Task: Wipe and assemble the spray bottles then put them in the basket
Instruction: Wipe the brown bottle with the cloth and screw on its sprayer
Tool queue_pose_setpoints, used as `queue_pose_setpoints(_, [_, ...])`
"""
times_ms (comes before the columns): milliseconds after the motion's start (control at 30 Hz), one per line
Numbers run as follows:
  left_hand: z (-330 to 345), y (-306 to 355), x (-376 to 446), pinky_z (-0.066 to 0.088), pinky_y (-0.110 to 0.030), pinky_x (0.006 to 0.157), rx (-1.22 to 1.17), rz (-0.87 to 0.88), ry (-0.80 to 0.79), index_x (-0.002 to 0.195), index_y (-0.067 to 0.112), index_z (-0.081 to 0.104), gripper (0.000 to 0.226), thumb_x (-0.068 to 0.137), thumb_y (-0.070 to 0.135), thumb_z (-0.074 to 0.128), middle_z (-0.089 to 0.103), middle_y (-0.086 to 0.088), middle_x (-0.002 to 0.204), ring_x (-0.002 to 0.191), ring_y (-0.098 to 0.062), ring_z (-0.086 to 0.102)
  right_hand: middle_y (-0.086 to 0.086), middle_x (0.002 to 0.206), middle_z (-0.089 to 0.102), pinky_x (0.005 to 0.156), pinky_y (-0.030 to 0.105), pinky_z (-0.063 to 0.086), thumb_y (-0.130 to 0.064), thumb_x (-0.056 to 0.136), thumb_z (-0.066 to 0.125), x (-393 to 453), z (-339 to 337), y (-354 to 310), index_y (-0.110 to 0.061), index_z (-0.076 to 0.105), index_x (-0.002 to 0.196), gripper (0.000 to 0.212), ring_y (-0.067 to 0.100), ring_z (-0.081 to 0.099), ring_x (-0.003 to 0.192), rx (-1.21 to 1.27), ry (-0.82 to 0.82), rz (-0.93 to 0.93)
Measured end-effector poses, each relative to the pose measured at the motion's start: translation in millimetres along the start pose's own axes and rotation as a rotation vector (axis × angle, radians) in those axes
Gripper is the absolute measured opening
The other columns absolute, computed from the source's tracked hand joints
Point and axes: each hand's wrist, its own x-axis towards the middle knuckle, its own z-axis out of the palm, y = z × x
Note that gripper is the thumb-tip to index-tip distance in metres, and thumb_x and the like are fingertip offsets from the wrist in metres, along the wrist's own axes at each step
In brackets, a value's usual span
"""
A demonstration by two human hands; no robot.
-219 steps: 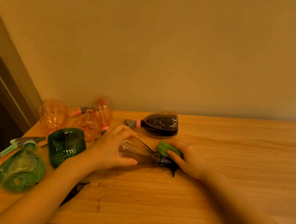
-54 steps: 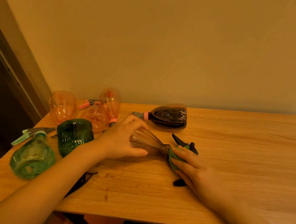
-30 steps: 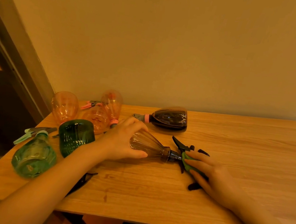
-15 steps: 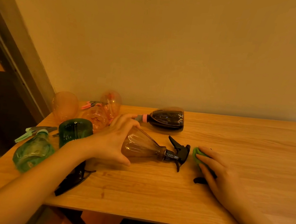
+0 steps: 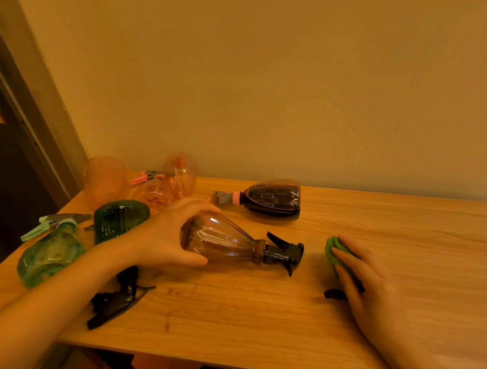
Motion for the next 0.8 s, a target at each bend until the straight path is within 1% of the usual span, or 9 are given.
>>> queue_pose_setpoints(100, [-2,-2,-1,0.039,-0.013,0.092,-0.057,-0.012,0.043,0.130,0.052,0.036,0.083,0.058,0.053,0.076,0.030,0.029,0.134,0.124,0.000,0.038,0.005,0.135,0.052,0.106,0.020,0.037,-0.035,0.096,0.045,3,0,-5,-0.009,0.062,0.121,0.040,0.013,0.049,0.125,-0.020,-0.023,-0.044])
queue_pose_setpoints(200, [-4,-4,-1,0.042,-0.017,0.093,-0.100,-0.022,0.086,0.130,0.052,0.038,0.083,0.058,0.052,0.078,0.034,0.023,0.136,0.124,-0.002,0.041,-0.002,0.143,0.044,0.106,0.020,0.036,-0.024,0.095,0.054,4,1,-3,-0.023,0.051,0.134,0.039,0.010,0.044,0.129,0.007,-0.104,-0.010])
queue_pose_setpoints(267, [-6,-4,-1,0.043,-0.022,0.094,-0.105,-0.026,0.110,0.127,0.056,0.038,0.082,0.055,0.056,0.076,0.035,0.023,0.135,0.122,-0.001,0.041,-0.013,0.150,0.032,0.108,0.018,0.033,-0.017,0.089,0.060,5,-1,-1,-0.040,0.034,0.142,0.063,0.003,0.036,0.134,0.072,-0.247,0.073])
queue_pose_setpoints(333, [-8,-4,-1,0.045,-0.022,0.094,-0.119,-0.020,0.124,0.124,0.059,0.038,0.080,0.054,0.057,0.075,0.036,0.025,0.134,0.121,0.001,0.041,-0.023,0.145,0.033,0.107,0.017,0.034,-0.013,0.086,0.064,10,-1,-3,-0.051,0.019,0.143,0.082,-0.004,0.039,0.128,0.111,-0.399,0.168])
queue_pose_setpoints(400, [-9,-3,-2,0.045,-0.021,0.092,-0.147,-0.016,0.132,0.122,0.061,0.038,0.078,0.053,0.057,0.075,0.037,0.027,0.132,0.119,0.003,0.043,-0.032,0.135,0.035,0.103,0.017,0.040,-0.012,0.086,0.065,17,-1,-6,-0.054,0.009,0.140,0.089,-0.009,0.045,0.118,0.127,-0.507,0.243])
queue_pose_setpoints(467, [-8,-3,-3,0.046,-0.021,0.093,-0.175,-0.015,0.147,0.123,0.060,0.040,0.079,0.053,0.056,0.076,0.039,0.025,0.132,0.118,0.004,0.044,-0.037,0.136,0.027,0.099,0.015,0.041,-0.009,0.086,0.064,24,1,-10,-0.052,0.003,0.140,0.092,-0.011,0.045,0.117,0.136,-0.564,0.266])
queue_pose_setpoints(567, [-5,-6,-1,0.046,-0.022,0.093,-0.189,-0.024,0.176,0.123,0.058,0.041,0.080,0.052,0.056,0.076,0.041,0.019,0.134,0.119,0.000,0.045,-0.032,0.127,0.037,0.093,0.010,0.041,-0.008,0.087,0.063,30,-1,-14,-0.056,0.003,0.137,0.092,-0.009,0.048,0.114,0.176,-0.598,0.315])
queue_pose_setpoints(667, [-3,-10,0,0.044,-0.016,0.089,-0.186,-0.040,0.183,0.125,0.054,0.041,0.081,0.052,0.057,0.075,0.040,0.016,0.135,0.119,-0.001,0.045,-0.021,0.124,0.048,0.096,0.019,0.045,-0.010,0.086,0.064,31,-4,-20,-0.059,0.011,0.135,0.087,-0.004,0.053,0.109,0.199,-0.572,0.347])
queue_pose_setpoints(800, [-1,-14,-1,0.041,-0.011,0.084,-0.169,-0.057,0.165,0.127,0.052,0.039,0.084,0.052,0.058,0.075,0.039,0.018,0.134,0.117,0.002,0.043,-0.023,0.125,0.053,0.100,0.023,0.044,-0.010,0.086,0.064,24,-4,-24,-0.054,0.018,0.139,0.083,-0.006,0.052,0.112,0.202,-0.559,0.322])
